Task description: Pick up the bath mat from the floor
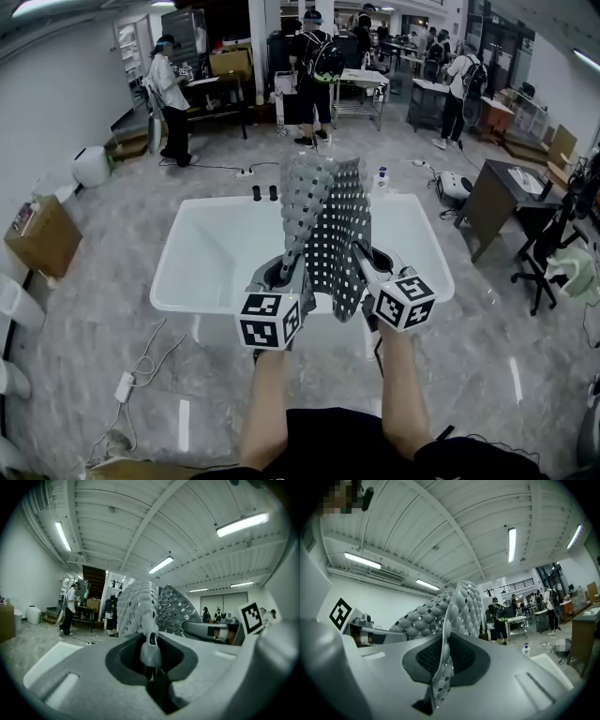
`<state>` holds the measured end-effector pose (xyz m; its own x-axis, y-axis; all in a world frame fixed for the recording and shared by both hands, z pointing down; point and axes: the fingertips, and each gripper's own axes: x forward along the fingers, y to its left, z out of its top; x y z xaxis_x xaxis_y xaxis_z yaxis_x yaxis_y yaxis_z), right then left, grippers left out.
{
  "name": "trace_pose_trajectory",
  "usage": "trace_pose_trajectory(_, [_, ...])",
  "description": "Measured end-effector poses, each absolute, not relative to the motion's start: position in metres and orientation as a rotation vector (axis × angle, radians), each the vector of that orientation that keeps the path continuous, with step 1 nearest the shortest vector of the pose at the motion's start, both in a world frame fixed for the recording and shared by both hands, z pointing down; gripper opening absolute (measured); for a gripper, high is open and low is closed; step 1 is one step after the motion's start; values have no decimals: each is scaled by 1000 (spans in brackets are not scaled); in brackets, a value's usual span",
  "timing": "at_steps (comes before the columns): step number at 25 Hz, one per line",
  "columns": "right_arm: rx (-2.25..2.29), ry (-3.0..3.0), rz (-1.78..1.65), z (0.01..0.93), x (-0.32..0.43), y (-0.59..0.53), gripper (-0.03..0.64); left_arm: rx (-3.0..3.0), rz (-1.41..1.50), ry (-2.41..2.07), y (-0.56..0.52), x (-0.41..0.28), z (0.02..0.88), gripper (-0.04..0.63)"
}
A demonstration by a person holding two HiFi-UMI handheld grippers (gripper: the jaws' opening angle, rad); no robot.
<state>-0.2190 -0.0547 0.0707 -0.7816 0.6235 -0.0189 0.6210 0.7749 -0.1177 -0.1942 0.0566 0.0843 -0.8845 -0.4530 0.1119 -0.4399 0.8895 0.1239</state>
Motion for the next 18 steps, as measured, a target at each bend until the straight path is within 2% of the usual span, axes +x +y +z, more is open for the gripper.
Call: trace_pose_trajectory(18, [-1000,-3004,59,55,-211,-54,20,760,-150,-2961,62,-179,67,44])
